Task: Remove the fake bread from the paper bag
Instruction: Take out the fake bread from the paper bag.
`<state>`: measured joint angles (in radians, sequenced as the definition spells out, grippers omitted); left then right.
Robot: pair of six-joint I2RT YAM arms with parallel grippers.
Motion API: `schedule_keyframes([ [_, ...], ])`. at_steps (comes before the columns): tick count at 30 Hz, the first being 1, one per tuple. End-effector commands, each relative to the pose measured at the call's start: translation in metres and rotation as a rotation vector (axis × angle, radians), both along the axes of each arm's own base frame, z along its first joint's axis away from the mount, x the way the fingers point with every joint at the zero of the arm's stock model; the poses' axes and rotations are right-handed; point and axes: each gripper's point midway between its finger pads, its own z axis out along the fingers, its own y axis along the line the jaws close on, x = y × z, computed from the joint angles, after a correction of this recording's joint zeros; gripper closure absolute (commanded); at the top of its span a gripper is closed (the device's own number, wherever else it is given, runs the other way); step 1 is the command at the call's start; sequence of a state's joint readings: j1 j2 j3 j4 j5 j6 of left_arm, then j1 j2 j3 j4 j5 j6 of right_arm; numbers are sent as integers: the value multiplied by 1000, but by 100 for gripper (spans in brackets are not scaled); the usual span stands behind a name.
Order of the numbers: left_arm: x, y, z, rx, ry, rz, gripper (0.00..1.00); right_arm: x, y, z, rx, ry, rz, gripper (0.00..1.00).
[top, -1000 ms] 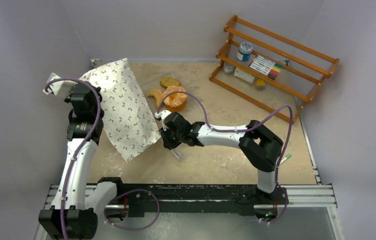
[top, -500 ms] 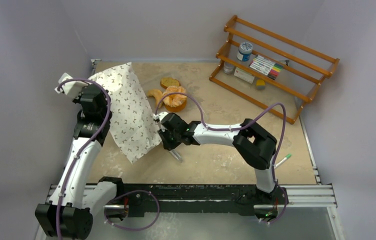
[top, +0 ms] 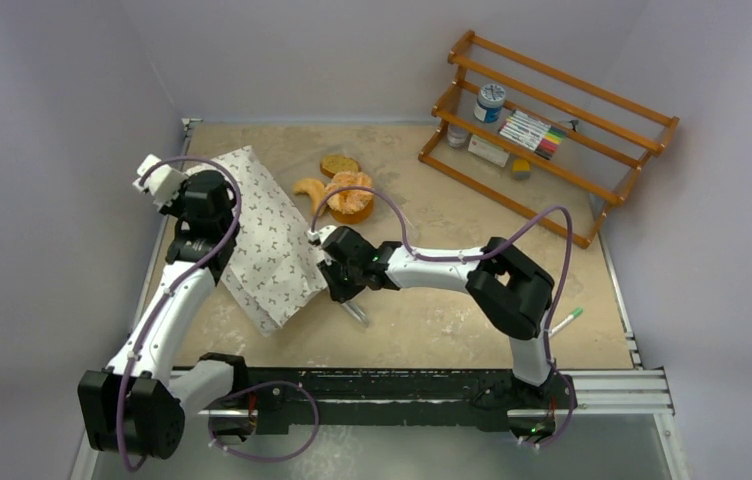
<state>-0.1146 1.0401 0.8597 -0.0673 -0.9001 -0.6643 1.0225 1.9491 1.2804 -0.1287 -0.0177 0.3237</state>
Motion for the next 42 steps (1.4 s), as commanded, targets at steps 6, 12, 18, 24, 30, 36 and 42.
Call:
schedule_keyframes([
  [6, -6, 7, 26, -2, -111, 85, 100, 6, -1, 44, 37, -46, -18, 78],
  [12, -31, 8, 39, -50, -211, 79, 100, 8, -1, 56, 43, -62, -7, 78],
  [18, -52, 3, 105, -103, -421, 17, 100, 15, 4, 77, 75, -107, -10, 79],
  [24, -65, 8, 89, -120, -381, 48, 100, 19, 7, 96, 109, -132, -17, 80],
  [30, -65, -3, 66, -179, -387, -18, 100, 20, 5, 95, 90, -129, -28, 83],
  [36, -72, -5, 77, -166, -413, -50, 100, 27, 3, 83, 41, -128, -41, 83],
  [42, -59, -29, 110, -146, -471, -216, 100, 22, 5, 60, 12, -75, -17, 84],
])
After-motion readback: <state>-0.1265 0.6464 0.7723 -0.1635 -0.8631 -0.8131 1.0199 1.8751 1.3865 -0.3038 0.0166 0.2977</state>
